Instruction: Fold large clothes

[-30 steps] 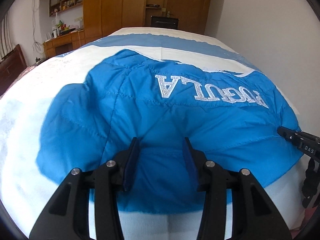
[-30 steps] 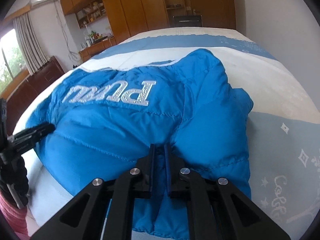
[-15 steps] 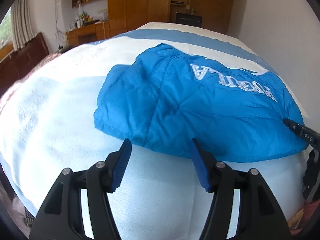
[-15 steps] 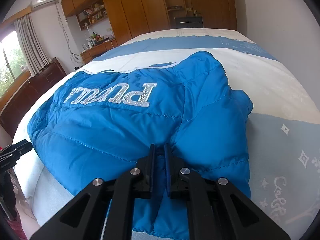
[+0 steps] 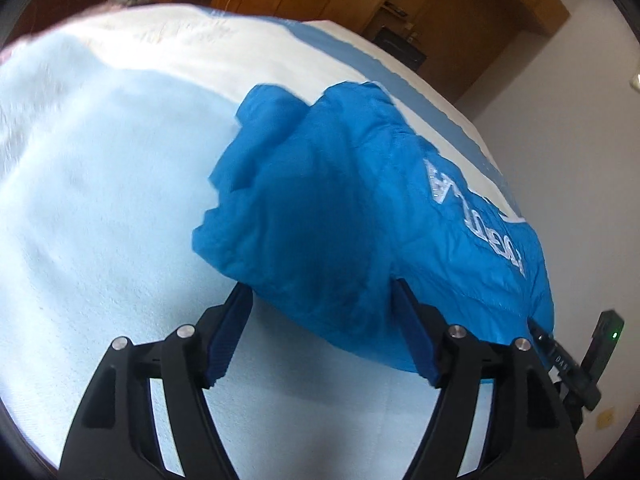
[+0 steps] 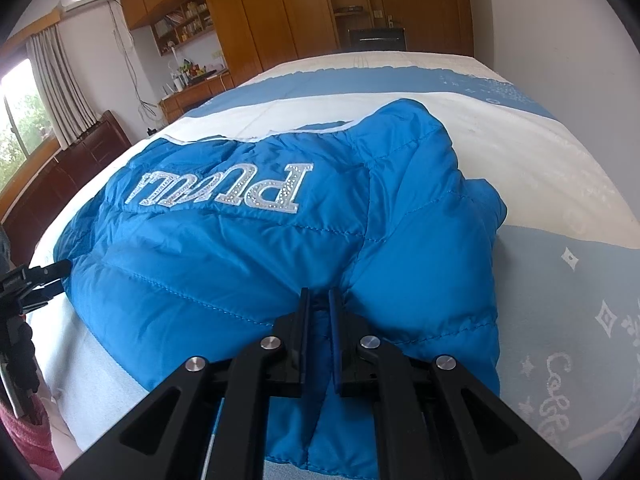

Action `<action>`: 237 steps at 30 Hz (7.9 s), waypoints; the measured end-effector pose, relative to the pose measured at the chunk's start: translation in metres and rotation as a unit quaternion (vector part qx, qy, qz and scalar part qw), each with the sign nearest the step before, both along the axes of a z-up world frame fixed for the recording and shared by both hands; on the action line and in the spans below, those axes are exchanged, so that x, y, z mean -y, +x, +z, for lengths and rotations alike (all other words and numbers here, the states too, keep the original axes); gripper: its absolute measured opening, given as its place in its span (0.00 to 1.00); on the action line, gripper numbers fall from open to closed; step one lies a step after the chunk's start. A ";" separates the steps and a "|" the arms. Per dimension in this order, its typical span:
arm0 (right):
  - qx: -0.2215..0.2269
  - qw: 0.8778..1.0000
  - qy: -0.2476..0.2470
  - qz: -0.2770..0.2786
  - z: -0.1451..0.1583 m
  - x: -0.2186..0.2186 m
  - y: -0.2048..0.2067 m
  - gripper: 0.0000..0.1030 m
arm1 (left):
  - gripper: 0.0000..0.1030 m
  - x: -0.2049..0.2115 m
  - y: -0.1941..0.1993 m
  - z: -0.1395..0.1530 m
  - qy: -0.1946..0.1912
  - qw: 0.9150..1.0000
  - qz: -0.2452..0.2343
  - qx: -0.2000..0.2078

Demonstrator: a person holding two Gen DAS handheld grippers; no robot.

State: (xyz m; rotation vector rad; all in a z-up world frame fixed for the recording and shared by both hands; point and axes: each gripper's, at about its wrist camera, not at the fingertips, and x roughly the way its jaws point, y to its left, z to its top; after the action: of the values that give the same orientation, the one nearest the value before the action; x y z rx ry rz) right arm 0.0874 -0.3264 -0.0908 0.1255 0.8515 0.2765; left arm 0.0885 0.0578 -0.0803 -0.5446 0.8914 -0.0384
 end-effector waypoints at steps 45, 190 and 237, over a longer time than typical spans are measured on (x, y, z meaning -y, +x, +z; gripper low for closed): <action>-0.003 1.000 -0.011 0.003 -0.004 -0.001 0.005 0.07 | 0.34 -0.032 0.036 -0.022 -0.060 0.996 0.068 0.026; -0.034 0.982 0.133 0.127 0.145 0.008 0.056 0.12 | 0.32 0.140 0.100 0.049 -0.007 0.986 -0.149 0.074; -0.046 0.986 0.162 -0.004 0.044 0.114 0.014 0.32 | 0.39 0.243 0.092 0.029 0.104 0.955 -0.271 0.064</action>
State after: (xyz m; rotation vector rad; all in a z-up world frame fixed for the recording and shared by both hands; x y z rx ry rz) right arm 0.1016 -0.4402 -0.0472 0.4482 0.8929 0.4041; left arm 0.1810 -0.1854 -0.0510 -0.0866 0.8840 -0.4684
